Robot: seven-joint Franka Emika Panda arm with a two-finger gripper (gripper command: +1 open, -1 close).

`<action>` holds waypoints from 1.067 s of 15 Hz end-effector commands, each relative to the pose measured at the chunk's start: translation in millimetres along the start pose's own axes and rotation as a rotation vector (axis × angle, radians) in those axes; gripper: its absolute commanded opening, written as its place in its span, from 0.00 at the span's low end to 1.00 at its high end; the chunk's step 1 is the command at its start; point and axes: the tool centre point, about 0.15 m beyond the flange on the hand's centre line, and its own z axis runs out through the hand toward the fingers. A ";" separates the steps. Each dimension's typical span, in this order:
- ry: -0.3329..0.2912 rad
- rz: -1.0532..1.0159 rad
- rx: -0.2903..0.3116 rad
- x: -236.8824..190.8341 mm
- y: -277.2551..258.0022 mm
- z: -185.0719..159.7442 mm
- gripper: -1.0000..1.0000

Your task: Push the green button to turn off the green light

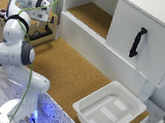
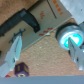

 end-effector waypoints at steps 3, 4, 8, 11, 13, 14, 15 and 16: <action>-0.139 -0.086 -0.101 78.1 -51.4 -19.3 1.00; -0.132 -0.091 -0.110 80.0 -53.1 -17.2 0.00; -0.200 -0.156 -0.163 81.9 -62.1 4.8 0.00; -0.202 -0.153 -0.203 82.2 -68.7 26.2 0.00; -0.222 -0.139 -0.179 80.3 -71.3 42.9 0.00; -0.228 -0.128 -0.171 79.8 -70.5 45.5 0.00; -0.219 -0.118 -0.168 80.9 -70.2 45.4 0.00; -0.223 -0.115 -0.169 80.7 -70.7 47.1 0.00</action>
